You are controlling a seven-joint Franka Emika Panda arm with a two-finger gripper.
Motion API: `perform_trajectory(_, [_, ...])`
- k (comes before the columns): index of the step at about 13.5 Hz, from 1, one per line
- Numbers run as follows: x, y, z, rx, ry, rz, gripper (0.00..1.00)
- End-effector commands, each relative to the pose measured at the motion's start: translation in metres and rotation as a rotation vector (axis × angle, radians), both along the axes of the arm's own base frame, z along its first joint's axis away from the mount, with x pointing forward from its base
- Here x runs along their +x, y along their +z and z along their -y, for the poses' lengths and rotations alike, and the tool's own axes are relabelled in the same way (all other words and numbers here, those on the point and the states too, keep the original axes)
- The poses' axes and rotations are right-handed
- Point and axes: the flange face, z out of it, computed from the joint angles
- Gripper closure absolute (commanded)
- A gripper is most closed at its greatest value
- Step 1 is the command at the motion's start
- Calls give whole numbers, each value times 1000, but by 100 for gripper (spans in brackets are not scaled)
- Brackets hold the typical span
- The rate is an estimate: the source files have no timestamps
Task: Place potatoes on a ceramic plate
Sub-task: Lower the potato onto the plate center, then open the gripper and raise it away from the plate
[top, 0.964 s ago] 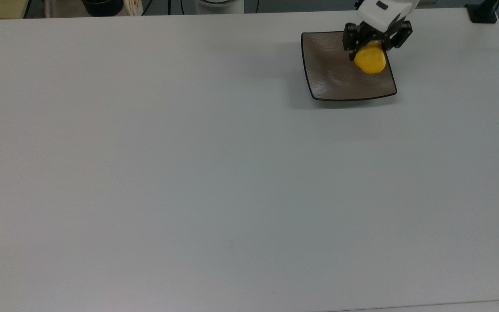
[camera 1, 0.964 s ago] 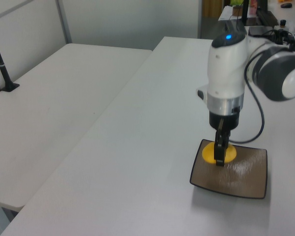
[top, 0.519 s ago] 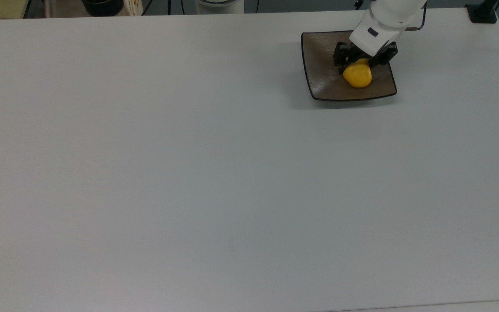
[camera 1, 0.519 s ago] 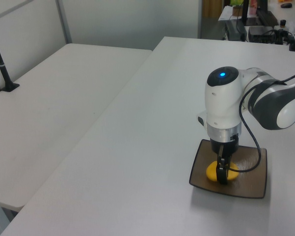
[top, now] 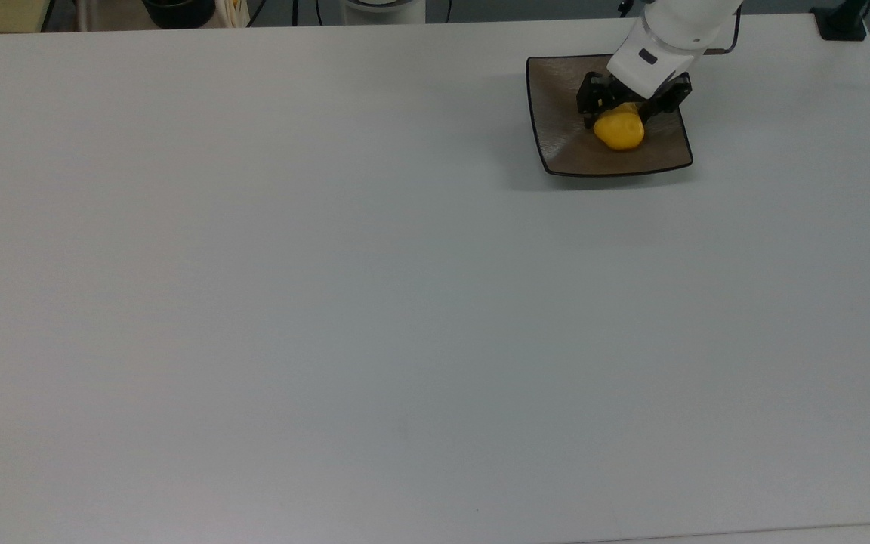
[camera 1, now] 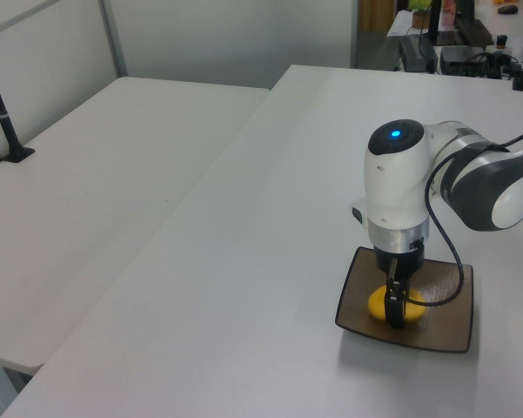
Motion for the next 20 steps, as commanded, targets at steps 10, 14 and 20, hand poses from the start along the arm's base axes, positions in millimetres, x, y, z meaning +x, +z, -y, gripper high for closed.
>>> perform_trajectory(10, [7, 149, 63, 42, -132, 115, 0])
perform_trajectory(14, [28, 256, 156, 72, -273, 82, 0])
perform_trajectory(20, [54, 283, 258, 130, -202, 87, 0])
